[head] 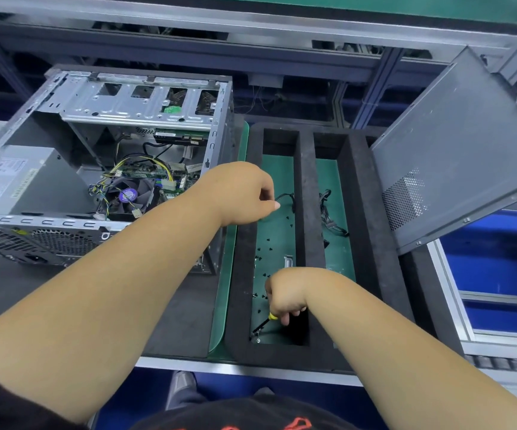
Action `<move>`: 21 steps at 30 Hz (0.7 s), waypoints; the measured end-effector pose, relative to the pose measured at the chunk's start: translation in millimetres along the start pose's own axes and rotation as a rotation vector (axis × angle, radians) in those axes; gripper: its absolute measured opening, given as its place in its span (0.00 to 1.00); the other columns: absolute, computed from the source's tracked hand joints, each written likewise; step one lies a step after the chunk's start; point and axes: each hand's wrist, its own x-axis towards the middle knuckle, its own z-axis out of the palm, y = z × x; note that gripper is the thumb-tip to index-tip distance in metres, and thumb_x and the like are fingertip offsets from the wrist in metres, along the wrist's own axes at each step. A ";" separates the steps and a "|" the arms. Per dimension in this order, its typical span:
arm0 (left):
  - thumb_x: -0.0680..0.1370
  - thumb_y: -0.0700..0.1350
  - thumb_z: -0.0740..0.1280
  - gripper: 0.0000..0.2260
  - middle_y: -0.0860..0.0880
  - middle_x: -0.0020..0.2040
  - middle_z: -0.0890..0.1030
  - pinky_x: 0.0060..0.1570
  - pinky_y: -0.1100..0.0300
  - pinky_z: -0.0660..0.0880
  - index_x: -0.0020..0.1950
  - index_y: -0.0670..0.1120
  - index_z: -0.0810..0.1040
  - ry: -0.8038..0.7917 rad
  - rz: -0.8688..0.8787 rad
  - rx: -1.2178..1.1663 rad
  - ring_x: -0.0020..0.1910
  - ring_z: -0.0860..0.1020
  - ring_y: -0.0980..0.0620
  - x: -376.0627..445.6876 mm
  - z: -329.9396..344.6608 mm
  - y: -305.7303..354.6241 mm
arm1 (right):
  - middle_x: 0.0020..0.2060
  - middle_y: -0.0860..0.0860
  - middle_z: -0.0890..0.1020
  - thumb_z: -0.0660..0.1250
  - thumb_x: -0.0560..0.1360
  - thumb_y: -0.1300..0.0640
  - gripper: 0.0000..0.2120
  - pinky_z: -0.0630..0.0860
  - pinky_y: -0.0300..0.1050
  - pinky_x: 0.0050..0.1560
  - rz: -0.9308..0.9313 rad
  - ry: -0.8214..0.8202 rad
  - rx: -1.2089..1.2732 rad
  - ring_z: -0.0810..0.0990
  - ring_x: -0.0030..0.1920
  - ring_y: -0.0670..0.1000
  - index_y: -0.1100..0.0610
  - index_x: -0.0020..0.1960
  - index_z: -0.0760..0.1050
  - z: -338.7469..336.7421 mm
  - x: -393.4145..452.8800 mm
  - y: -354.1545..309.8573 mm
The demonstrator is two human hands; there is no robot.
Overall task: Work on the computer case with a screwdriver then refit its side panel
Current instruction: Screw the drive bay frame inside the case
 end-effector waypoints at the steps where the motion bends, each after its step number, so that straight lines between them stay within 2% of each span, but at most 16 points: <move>1: 0.76 0.59 0.64 0.10 0.59 0.44 0.80 0.41 0.58 0.75 0.47 0.57 0.81 0.001 0.000 -0.004 0.44 0.77 0.57 -0.2 -0.3 0.2 | 0.28 0.46 0.80 0.64 0.76 0.60 0.11 0.70 0.36 0.29 0.000 0.025 0.012 0.74 0.28 0.45 0.62 0.51 0.83 -5.8 -6.8 2.9; 3: 0.76 0.57 0.64 0.09 0.58 0.45 0.80 0.41 0.59 0.74 0.49 0.56 0.82 0.009 -0.005 -0.025 0.45 0.77 0.56 -0.4 -1.3 0.6 | 0.34 0.50 0.84 0.65 0.74 0.60 0.11 0.71 0.35 0.29 0.004 0.082 0.038 0.76 0.30 0.47 0.61 0.53 0.83 -18.9 -21.8 10.1; 5: 0.77 0.53 0.64 0.08 0.58 0.48 0.80 0.45 0.58 0.75 0.52 0.56 0.81 0.028 -0.014 -0.072 0.48 0.78 0.56 -0.6 -3.1 0.6 | 0.40 0.53 0.87 0.65 0.73 0.60 0.12 0.73 0.37 0.33 0.006 0.187 0.111 0.76 0.33 0.50 0.61 0.53 0.82 -32.5 -36.4 19.0; 8: 0.78 0.46 0.64 0.12 0.56 0.54 0.79 0.52 0.61 0.72 0.60 0.54 0.80 0.080 -0.032 -0.177 0.51 0.77 0.56 -1.7 -5.2 0.8 | 0.39 0.50 0.87 0.64 0.74 0.60 0.09 0.75 0.41 0.38 0.027 0.383 0.240 0.76 0.34 0.50 0.59 0.52 0.79 -53.3 -60.4 34.0; 11: 0.78 0.42 0.64 0.14 0.56 0.54 0.76 0.53 0.63 0.70 0.63 0.53 0.78 0.157 -0.072 -0.327 0.51 0.76 0.57 -3.2 -6.7 -0.4 | 0.38 0.49 0.87 0.63 0.74 0.62 0.09 0.76 0.45 0.41 0.028 0.561 0.402 0.76 0.36 0.50 0.61 0.50 0.81 -71.7 -84.8 48.2; 14: 0.79 0.43 0.64 0.14 0.55 0.54 0.76 0.53 0.64 0.71 0.63 0.53 0.78 0.229 -0.135 -0.462 0.50 0.76 0.58 -0.9 -8.8 -2.0 | 0.38 0.52 0.87 0.63 0.73 0.61 0.08 0.72 0.44 0.37 -0.008 0.751 0.570 0.73 0.35 0.52 0.62 0.45 0.81 -84.3 -106.5 60.0; 17: 0.79 0.44 0.63 0.12 0.56 0.55 0.77 0.45 0.64 0.71 0.62 0.54 0.77 0.248 -0.247 -0.608 0.49 0.76 0.60 3.6 -13.1 -0.4 | 0.41 0.55 0.86 0.64 0.71 0.58 0.07 0.70 0.45 0.36 -0.047 0.910 0.649 0.72 0.33 0.52 0.55 0.40 0.81 -93.8 -122.9 66.9; 19: 0.80 0.45 0.63 0.10 0.56 0.52 0.79 0.41 0.62 0.74 0.59 0.55 0.77 0.246 -0.346 -0.729 0.46 0.78 0.58 8.1 -18.0 5.8 | 0.36 0.47 0.86 0.64 0.70 0.57 0.07 0.70 0.39 0.29 -0.077 0.982 0.696 0.73 0.30 0.48 0.51 0.39 0.81 -97.8 -132.2 69.4; 21: 0.81 0.44 0.61 0.10 0.50 0.51 0.81 0.46 0.59 0.78 0.60 0.49 0.77 0.239 -0.458 -0.944 0.46 0.80 0.55 14.4 -22.6 15.0 | 0.31 0.40 0.83 0.65 0.71 0.58 0.06 0.66 0.33 0.20 -0.118 1.020 0.729 0.71 0.24 0.43 0.51 0.40 0.81 -100.3 -140.5 70.4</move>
